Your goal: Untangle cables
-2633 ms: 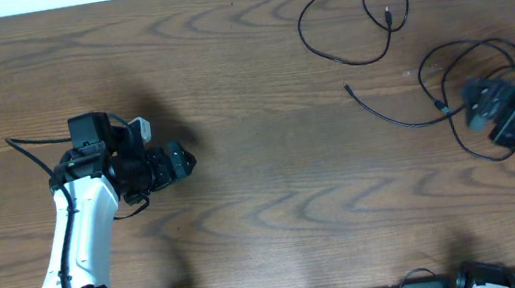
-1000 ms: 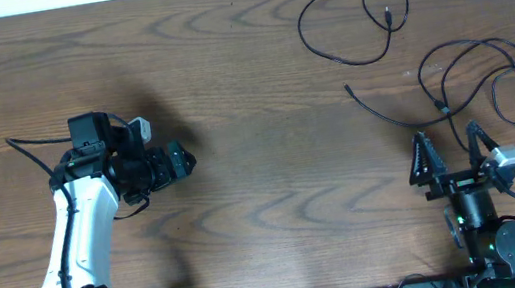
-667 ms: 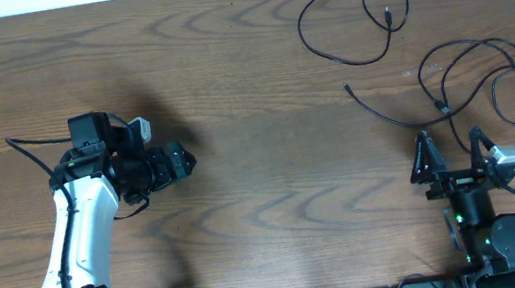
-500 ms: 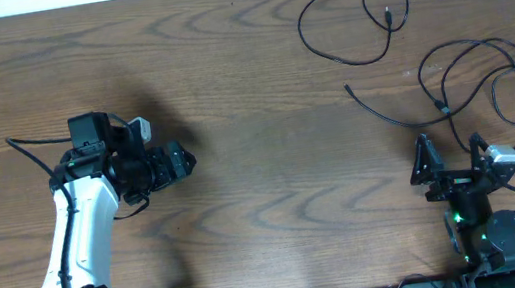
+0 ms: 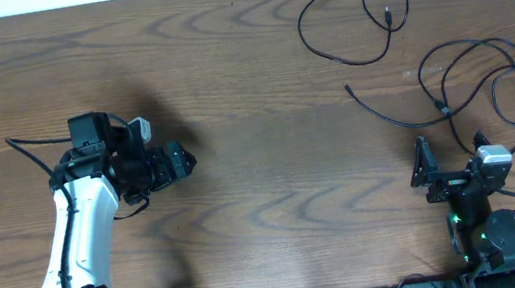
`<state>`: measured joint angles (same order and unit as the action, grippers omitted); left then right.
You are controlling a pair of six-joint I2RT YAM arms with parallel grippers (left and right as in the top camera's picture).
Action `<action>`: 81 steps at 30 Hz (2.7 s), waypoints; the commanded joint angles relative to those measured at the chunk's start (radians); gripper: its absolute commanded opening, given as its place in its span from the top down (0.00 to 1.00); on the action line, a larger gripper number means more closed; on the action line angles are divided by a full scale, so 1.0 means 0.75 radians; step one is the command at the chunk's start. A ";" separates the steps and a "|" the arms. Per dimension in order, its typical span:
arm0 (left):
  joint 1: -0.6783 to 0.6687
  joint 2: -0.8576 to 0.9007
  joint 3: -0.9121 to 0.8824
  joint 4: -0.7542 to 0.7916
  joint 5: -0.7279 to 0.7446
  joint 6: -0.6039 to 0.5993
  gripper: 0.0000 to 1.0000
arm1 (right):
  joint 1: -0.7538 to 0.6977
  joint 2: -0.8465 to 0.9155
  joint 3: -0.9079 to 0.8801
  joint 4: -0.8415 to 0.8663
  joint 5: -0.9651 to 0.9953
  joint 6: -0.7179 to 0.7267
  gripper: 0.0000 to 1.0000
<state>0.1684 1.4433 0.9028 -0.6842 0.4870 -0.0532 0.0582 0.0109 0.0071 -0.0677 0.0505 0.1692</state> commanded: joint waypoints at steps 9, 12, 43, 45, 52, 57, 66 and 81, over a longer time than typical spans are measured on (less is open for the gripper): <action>0.007 -0.019 -0.003 -0.006 -0.013 -0.006 0.02 | -0.024 -0.008 -0.004 -0.013 -0.039 -0.068 0.01; 0.007 -0.019 -0.003 -0.006 -0.013 -0.006 0.02 | -0.019 -0.008 -0.004 -0.014 -0.042 -0.069 0.01; 0.007 -0.019 -0.003 -0.006 -0.013 -0.006 0.02 | -0.015 -0.008 -0.003 -0.009 -0.046 -0.172 0.01; 0.007 -0.019 -0.003 -0.006 -0.013 -0.006 0.02 | -0.015 -0.008 -0.003 -0.009 -0.046 -0.172 0.01; 0.007 -0.019 -0.003 -0.006 -0.013 -0.006 0.02 | -0.015 -0.008 -0.003 -0.009 -0.045 -0.172 0.01; 0.007 -0.019 -0.003 -0.006 -0.013 -0.006 0.02 | -0.015 -0.007 -0.003 -0.009 -0.045 -0.172 0.01; 0.007 -0.028 -0.003 -0.006 -0.013 -0.006 0.02 | -0.015 -0.007 -0.003 -0.009 -0.046 -0.172 0.01; -0.039 -0.489 -0.003 -0.056 -0.090 -0.016 0.02 | -0.015 -0.007 -0.003 -0.009 -0.046 -0.172 0.01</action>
<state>0.1574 1.1564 0.9028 -0.7219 0.4271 -0.0563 0.0479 0.0109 0.0071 -0.0704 0.0216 0.0402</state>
